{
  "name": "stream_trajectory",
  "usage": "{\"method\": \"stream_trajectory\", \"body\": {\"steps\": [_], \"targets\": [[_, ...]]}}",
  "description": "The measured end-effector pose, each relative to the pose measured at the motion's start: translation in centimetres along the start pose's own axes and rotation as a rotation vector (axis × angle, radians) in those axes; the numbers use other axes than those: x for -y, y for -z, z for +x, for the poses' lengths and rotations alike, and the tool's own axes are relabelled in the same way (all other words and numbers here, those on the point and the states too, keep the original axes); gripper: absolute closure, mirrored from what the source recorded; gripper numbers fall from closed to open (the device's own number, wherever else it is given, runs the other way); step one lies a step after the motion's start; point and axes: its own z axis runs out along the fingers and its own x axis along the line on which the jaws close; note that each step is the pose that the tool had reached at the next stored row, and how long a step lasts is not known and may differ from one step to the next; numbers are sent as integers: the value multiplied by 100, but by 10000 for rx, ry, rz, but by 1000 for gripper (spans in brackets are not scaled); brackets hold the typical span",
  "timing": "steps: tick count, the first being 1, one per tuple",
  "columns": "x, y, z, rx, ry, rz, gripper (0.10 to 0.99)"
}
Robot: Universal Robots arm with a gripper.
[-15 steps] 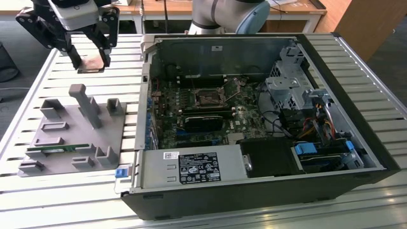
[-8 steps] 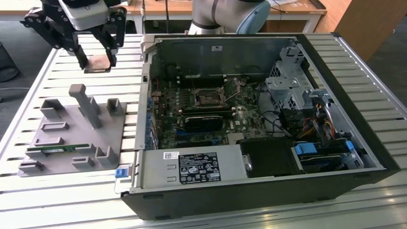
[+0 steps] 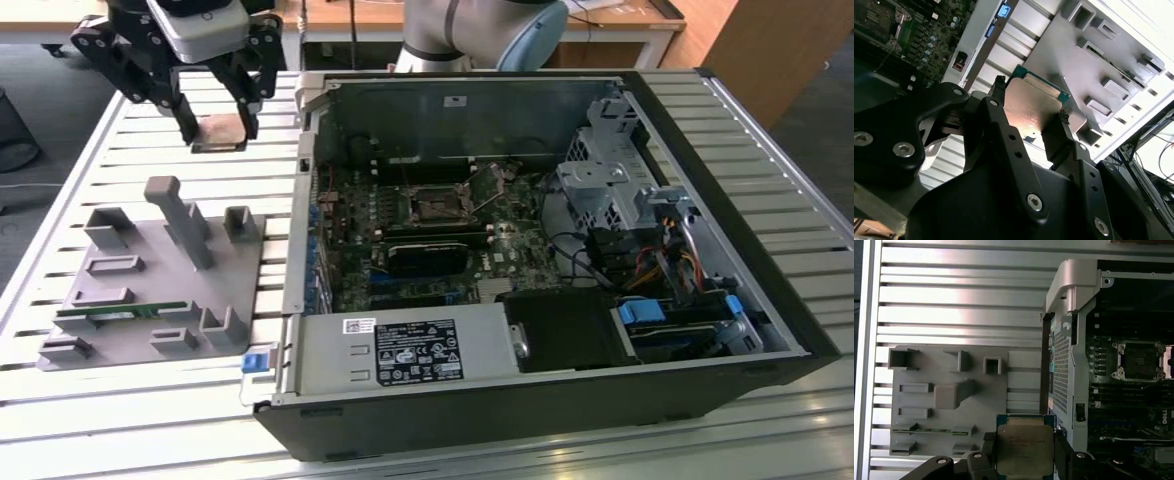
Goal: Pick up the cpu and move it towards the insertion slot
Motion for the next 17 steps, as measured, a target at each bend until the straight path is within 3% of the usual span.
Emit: {"method": "stream_trajectory", "body": {"steps": [17], "targets": [[-6,0,-256,0,-1,0,545]]}}
